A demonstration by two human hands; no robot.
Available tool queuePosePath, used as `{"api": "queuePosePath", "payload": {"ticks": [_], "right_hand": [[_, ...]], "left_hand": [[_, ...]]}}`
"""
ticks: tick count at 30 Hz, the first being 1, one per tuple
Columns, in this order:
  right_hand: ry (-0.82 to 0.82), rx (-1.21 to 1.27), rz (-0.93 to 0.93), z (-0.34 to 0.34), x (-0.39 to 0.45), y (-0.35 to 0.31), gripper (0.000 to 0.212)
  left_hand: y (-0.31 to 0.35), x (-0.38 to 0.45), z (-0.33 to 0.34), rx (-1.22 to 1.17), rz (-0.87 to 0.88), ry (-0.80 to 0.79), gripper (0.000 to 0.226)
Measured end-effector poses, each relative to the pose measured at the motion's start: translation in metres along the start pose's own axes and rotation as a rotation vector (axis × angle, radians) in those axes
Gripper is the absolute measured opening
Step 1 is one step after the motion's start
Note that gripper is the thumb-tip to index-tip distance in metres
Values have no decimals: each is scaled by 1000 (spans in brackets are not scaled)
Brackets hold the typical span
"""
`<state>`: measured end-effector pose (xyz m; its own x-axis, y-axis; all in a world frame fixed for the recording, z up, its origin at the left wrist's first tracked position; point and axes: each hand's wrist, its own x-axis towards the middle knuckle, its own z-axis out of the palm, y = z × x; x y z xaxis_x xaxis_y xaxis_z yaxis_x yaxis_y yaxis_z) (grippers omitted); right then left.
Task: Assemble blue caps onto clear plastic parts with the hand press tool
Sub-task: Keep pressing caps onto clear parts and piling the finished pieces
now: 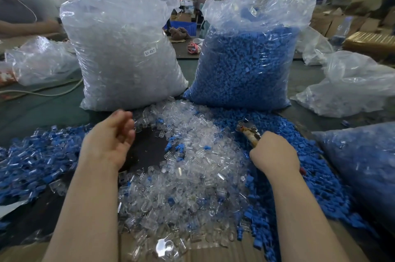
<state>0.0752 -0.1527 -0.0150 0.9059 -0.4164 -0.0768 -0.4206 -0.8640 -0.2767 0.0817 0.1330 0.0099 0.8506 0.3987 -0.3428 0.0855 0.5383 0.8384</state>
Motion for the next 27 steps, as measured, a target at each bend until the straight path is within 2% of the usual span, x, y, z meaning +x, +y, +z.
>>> {"api": "queuePosePath", "payload": {"ticks": [3, 6, 8, 12, 18, 22, 25, 27], "right_hand": [[-8, -14, -12, 0, 0, -1, 14], [9, -8, -42, 1, 0, -2, 14], [32, 8, -57, 1, -1, -2, 14], [102, 74, -76, 0, -1, -3, 14], [189, 204, -135, 2, 2, -7, 16], [192, 336, -204, -1, 2, -10, 15], [164, 483, -268, -5, 1, -14, 10], [156, 553, -310, -7, -1, -18, 7]], "left_hand": [[-13, -10, 14, 733, 169, -193, 8], [-27, -14, 20, 1225, 268, -261, 15], [-31, -12, 23, 1414, 262, -287, 22], [-34, -12, 26, 1569, 264, -341, 34], [-35, -12, 25, 1522, 311, -296, 19], [-35, -17, 31, 1104, 325, -294, 10], [-37, -26, 41, 766, 253, -375, 12], [-38, -31, 47, 626, 208, -417, 9]]}}
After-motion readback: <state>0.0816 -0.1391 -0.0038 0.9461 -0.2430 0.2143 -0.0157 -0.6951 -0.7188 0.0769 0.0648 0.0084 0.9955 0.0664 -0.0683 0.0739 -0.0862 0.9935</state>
